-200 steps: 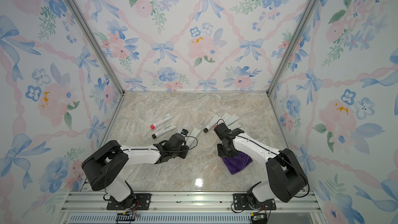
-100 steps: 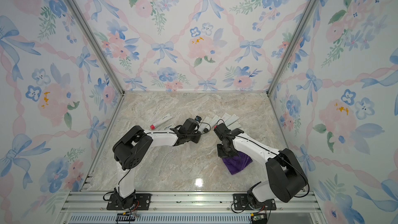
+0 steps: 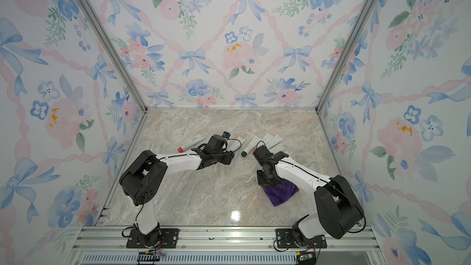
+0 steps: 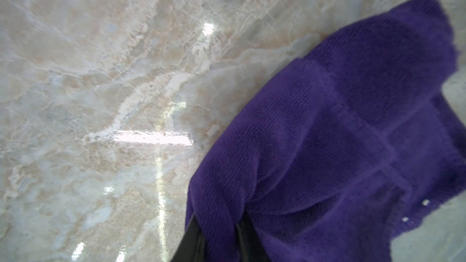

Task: Wipe the surface of the toothpaste tube
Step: Move the toothpaste to the center of the board.

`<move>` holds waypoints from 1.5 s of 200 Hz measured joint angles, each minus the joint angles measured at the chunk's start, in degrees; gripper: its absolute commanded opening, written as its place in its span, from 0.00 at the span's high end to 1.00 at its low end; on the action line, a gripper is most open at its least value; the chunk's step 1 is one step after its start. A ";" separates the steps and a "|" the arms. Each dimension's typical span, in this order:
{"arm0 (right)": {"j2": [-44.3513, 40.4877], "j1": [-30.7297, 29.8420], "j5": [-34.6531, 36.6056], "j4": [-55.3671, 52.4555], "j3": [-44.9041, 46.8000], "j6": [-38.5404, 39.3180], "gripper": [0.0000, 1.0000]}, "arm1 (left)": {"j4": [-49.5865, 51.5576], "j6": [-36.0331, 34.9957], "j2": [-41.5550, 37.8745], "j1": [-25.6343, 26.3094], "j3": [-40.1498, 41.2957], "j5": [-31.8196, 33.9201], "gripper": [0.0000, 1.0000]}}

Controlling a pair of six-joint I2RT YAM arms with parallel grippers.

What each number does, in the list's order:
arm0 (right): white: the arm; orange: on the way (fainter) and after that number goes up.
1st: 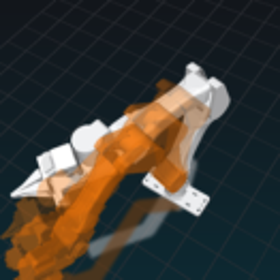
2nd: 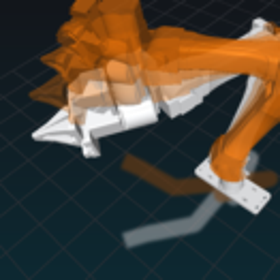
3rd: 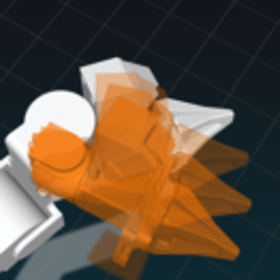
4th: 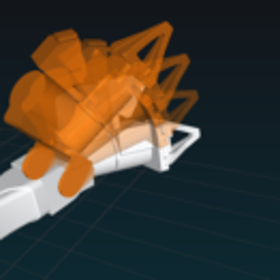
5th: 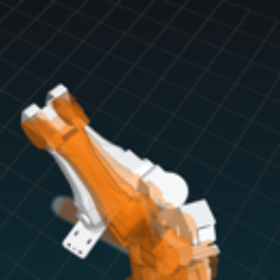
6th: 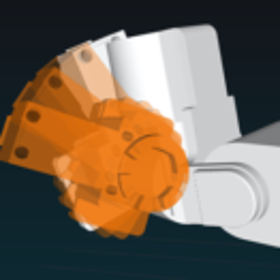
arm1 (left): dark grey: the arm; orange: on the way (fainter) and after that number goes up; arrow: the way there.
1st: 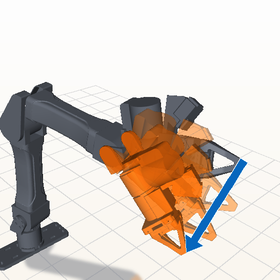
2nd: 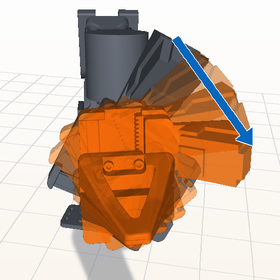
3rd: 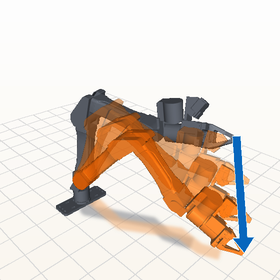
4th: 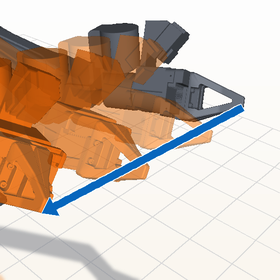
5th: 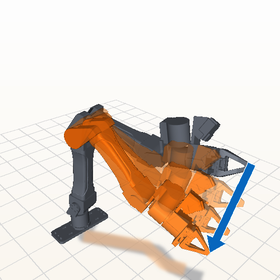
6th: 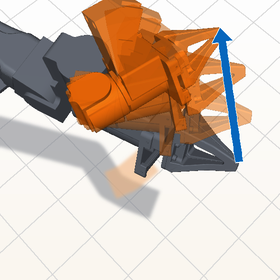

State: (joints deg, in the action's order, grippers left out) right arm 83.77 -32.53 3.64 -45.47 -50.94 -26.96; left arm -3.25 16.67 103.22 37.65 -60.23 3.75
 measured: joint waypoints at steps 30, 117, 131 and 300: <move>-0.04 -0.48 -0.13 0.07 0.15 -0.02 0.80 | 0.09 3.89 -13.42 -5.75 7.08 3.39 0.27; -0.07 -0.66 -0.17 0.15 0.44 0.04 0.80 | 4.68 11.98 -17.73 -17.38 13.84 10.19 0.22; -0.07 -0.70 -0.17 0.13 0.44 0.11 0.80 | 4.90 12.55 -16.94 -18.49 13.90 10.47 0.22; -1.33 -0.68 -0.17 0.02 0.44 0.63 0.80 | 5.46 14.49 -7.34 -18.29 13.88 6.73 0.32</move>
State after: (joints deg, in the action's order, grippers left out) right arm 82.43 -33.21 3.46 -45.45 -50.50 -26.33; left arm 2.22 31.16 95.88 19.35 -46.35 10.48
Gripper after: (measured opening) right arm 0.202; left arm 0.701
